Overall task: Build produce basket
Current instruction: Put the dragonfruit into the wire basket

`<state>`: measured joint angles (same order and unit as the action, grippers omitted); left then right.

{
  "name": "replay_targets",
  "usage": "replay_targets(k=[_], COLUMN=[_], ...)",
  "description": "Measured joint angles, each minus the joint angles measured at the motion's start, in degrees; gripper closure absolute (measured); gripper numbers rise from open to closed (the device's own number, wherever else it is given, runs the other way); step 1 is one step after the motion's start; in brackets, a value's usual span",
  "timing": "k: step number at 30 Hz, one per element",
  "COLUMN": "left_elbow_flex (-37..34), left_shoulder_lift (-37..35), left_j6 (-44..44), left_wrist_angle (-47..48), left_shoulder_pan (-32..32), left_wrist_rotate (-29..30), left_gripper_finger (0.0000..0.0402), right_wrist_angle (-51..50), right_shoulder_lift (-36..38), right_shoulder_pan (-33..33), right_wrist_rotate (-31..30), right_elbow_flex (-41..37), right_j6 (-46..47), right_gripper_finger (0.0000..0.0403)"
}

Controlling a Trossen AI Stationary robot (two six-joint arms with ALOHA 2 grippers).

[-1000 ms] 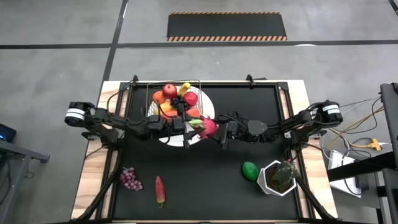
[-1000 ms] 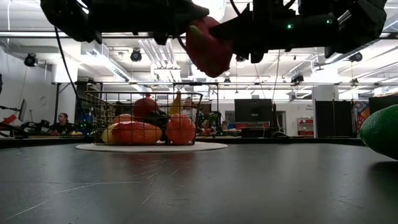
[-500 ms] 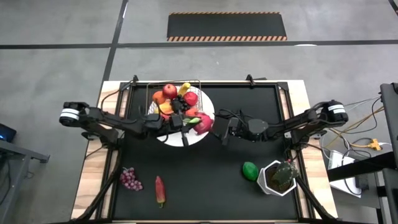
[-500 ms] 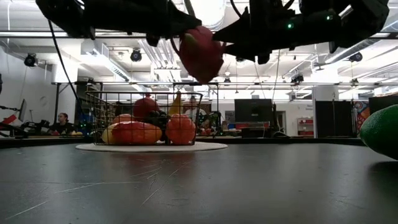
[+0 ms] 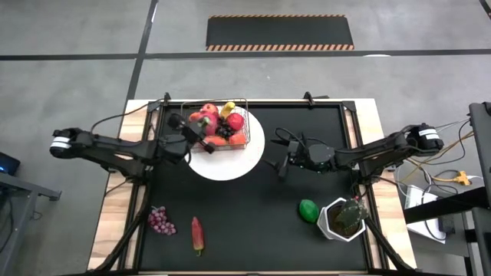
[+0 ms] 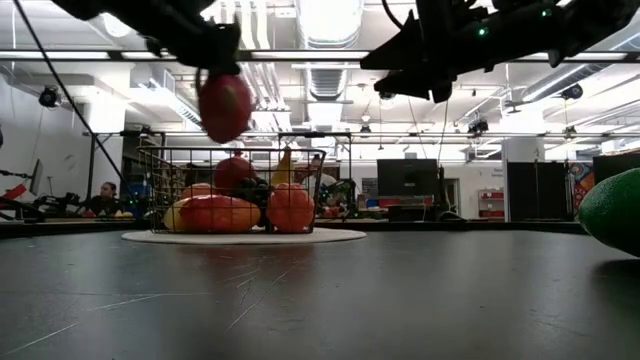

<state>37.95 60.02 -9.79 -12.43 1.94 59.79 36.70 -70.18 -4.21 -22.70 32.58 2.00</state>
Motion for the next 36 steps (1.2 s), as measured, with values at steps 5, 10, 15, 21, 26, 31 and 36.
replay_targets(k=[5, 10, 15, 21, 26, 31, 36], left_elbow_flex=[-0.08, 0.77, 2.93, 2.91, 2.86, 2.86, 2.84], left_shoulder_lift=[-2.84, -3.71, -3.4, -2.22, -0.9, 0.51, 1.28], left_j6=[11.19, 18.65, 24.14, 28.97, 29.16, 30.24, 30.45], left_wrist_angle=[10.94, 17.4, 26.24, 30.61, 30.74, 30.74, 31.05], left_shoulder_pan=[-1.84, -4.77, -9.47, -12.05, -12.23, -12.23, -12.27], left_wrist_rotate=[0.53, -5.86, -11.36, -14.78, -14.8, -14.8, -14.82], left_gripper_finger=[0.0387, 0.0387, 0.0387, 0.0387, 0.0374, 0.0343, 0.0311], right_wrist_angle=[0.13, -0.04, -0.05, -0.45, -0.63, -0.99, -1.89], right_shoulder_lift=[-1.18, -1.19, -1.19, -1.19, -1.19, -1.19, -1.19], right_shoulder_pan=[0.02, 0.0, 0.0, 0.0, 0.0, 0.0, 0.0], right_wrist_rotate=[-0.03, -0.06, -0.06, -0.06, -0.06, -0.04, -0.06], right_elbow_flex=[0.0, 0.0, 0.0, 0.0, 0.0, 0.0, 0.0], right_j6=[0.5, 1.38, 1.44, 1.44, 1.45, 1.81, 2.29], right_gripper_finger=[0.0038, 0.0038, 0.0038, 0.0038, 0.0038, 0.0038, 0.0038])
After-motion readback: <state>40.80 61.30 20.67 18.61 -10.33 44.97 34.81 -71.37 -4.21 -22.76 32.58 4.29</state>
